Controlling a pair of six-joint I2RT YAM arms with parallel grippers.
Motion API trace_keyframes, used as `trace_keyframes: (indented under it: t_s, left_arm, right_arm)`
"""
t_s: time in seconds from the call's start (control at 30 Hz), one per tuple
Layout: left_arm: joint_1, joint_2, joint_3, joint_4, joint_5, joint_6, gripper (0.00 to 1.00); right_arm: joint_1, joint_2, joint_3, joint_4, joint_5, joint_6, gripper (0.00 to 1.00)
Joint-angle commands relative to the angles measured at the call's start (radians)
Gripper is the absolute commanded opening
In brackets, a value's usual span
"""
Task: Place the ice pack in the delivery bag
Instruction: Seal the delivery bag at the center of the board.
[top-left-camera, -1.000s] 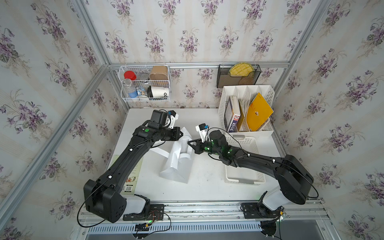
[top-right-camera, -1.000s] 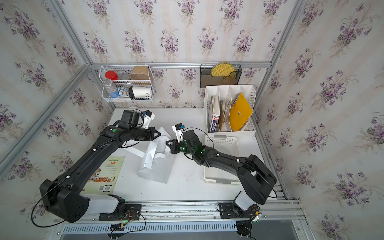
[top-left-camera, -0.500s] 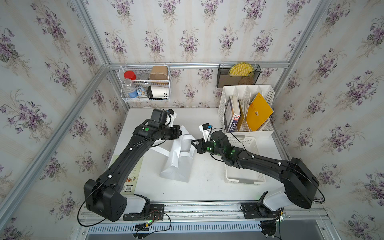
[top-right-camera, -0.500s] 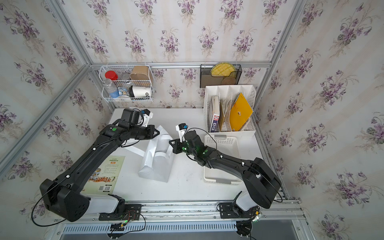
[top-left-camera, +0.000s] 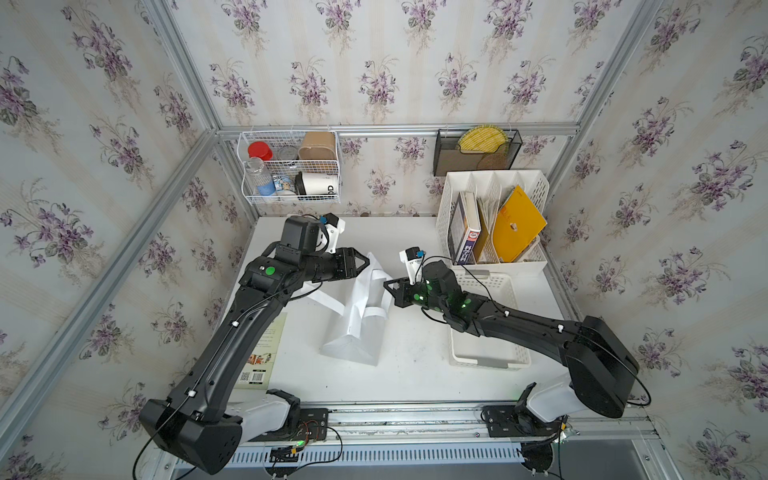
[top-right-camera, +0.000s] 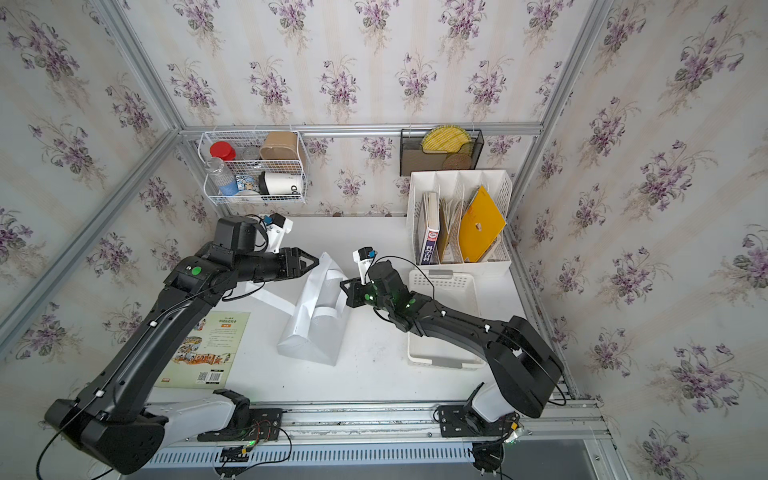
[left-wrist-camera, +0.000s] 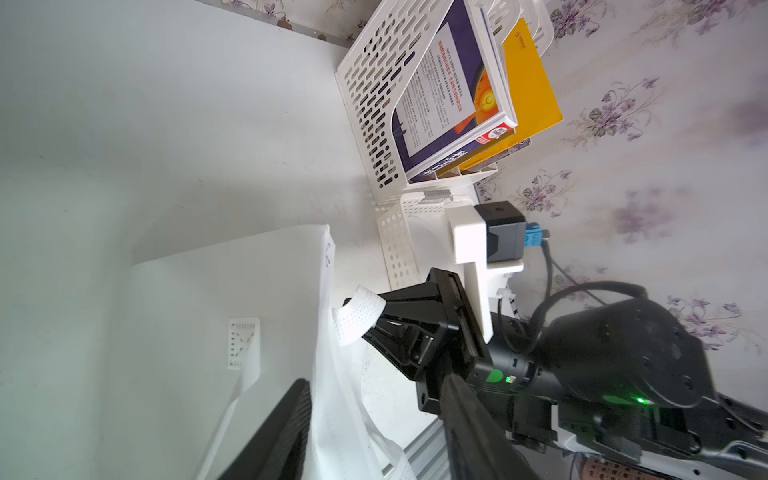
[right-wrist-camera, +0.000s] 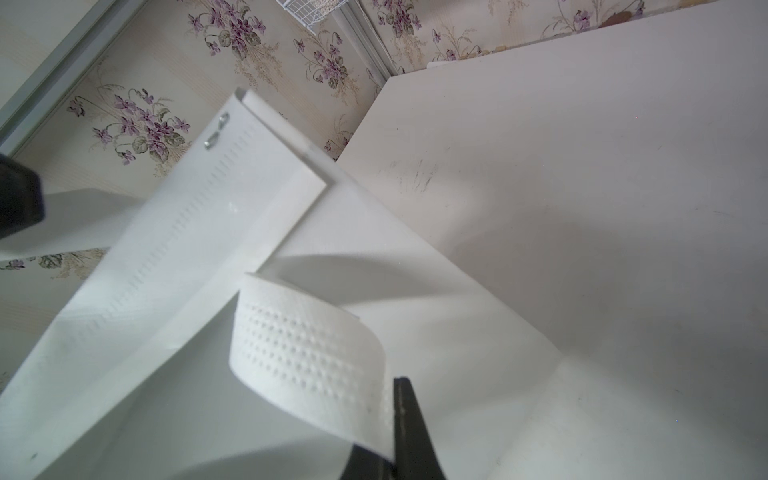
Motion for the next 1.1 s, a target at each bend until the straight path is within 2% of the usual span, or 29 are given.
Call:
trace_keyframes:
  t_s: [0.0, 0.1, 0.2, 0.27, 0.33, 0.47, 0.57, 0.7, 0.8, 1.07]
  left_arm:
    - [0.006, -0.027, -0.011, 0.016, 0.045, -0.108, 0.52]
    - [0.009, -0.054, -0.009, 0.05, 0.059, -0.177, 0.5]
    - [0.009, -0.071, 0.024, 0.036, 0.029, -0.197, 0.49]
    - [0.006, -0.074, 0.053, 0.003, -0.004, -0.149, 0.48]
    - [0.003, -0.059, 0.096, -0.102, -0.067, -0.07, 0.48]
    - [-0.022, -0.024, 0.108, -0.228, -0.046, 0.033, 0.47]
    - [-0.065, -0.012, 0.102, -0.296, -0.088, 0.098, 0.48]
    - [-0.087, -0.014, 0.078, -0.335, -0.182, 0.119, 0.49]
    - [-0.091, -0.004, 0.07, -0.339, -0.212, 0.121, 0.49]
    - [-0.112, 0.034, 0.06, -0.313, -0.187, 0.119, 0.49]
  right_arm:
    - [0.0, -0.007, 0.003, 0.004, 0.006, 0.005, 0.0]
    - [0.001, -0.008, 0.0, 0.004, 0.006, 0.007, 0.0]
    - [0.001, -0.008, -0.002, 0.004, 0.005, 0.008, 0.0]
    - [0.0, -0.007, -0.003, 0.004, 0.005, 0.01, 0.0]
    - [0.0, -0.007, -0.004, 0.005, 0.002, 0.011, 0.0]
    - [0.0, -0.008, -0.006, -0.001, -0.002, 0.01, 0.0]
    - [0.0, -0.014, -0.012, -0.002, 0.001, 0.01, 0.0]
    - [0.0, -0.021, -0.022, 0.0, 0.005, 0.016, 0.0]
    - [0.0, -0.022, -0.022, -0.001, -0.001, 0.017, 0.0]
    - [0.0, -0.03, -0.025, -0.004, -0.007, 0.017, 0.0]
